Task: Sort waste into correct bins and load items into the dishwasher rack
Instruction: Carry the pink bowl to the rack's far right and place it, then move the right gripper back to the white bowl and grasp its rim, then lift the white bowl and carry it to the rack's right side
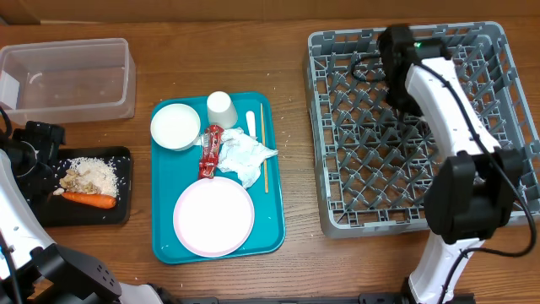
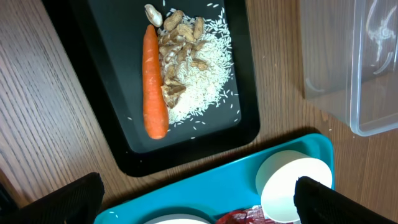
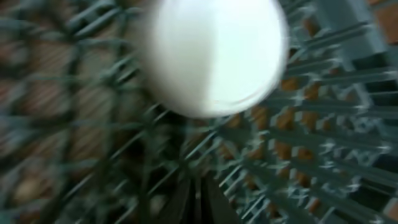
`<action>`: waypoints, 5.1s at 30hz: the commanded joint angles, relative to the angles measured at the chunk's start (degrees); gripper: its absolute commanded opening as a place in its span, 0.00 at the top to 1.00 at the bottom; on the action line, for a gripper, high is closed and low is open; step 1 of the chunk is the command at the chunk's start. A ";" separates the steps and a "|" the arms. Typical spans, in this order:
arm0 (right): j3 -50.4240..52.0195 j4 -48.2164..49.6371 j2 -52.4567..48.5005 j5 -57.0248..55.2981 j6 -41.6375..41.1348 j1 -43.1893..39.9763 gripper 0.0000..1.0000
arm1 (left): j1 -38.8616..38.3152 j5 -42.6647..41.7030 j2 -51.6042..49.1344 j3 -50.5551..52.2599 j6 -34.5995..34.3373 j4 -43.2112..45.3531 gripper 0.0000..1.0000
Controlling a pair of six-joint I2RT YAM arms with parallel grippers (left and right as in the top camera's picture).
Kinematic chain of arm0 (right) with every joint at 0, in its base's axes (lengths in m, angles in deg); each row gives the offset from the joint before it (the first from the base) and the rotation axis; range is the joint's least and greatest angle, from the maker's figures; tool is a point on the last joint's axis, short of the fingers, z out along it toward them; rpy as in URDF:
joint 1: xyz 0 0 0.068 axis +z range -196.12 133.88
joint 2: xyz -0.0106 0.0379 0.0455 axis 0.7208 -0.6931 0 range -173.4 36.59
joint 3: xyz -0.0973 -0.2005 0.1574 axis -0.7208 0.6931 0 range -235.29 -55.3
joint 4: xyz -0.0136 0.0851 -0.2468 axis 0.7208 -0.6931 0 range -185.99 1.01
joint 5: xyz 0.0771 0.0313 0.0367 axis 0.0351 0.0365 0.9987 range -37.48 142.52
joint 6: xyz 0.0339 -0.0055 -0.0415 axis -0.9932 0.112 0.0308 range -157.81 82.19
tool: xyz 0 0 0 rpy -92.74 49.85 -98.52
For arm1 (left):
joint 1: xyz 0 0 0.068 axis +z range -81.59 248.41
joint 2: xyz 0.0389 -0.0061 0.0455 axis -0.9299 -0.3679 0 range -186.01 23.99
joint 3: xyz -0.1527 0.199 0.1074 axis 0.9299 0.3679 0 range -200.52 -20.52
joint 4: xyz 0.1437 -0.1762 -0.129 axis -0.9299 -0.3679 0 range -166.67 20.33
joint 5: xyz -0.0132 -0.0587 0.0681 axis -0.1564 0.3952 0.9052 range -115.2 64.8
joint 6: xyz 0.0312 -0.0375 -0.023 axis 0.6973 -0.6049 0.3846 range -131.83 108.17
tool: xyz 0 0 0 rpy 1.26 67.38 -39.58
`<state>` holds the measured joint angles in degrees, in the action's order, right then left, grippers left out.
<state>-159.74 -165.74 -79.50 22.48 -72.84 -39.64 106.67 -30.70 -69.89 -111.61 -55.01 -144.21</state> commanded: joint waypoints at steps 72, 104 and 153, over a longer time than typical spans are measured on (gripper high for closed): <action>-0.09 50.97 -16.57 28.81 -14.78 45.90 0.30 | -0.02 0.63 -0.17 0.28 -0.55 0.04 0.00; -0.09 55.45 -20.02 24.06 -14.51 44.76 0.60 | -0.02 0.61 -0.17 0.28 -0.57 0.04 0.00; -2.25 51.71 -1.25 49.48 -0.68 35.74 0.96 | -0.02 0.61 -0.17 0.26 -0.55 0.04 0.00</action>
<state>-160.13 -114.03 -86.78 66.82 -77.93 -1.76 106.65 -30.52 -69.89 -111.61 -54.99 -144.21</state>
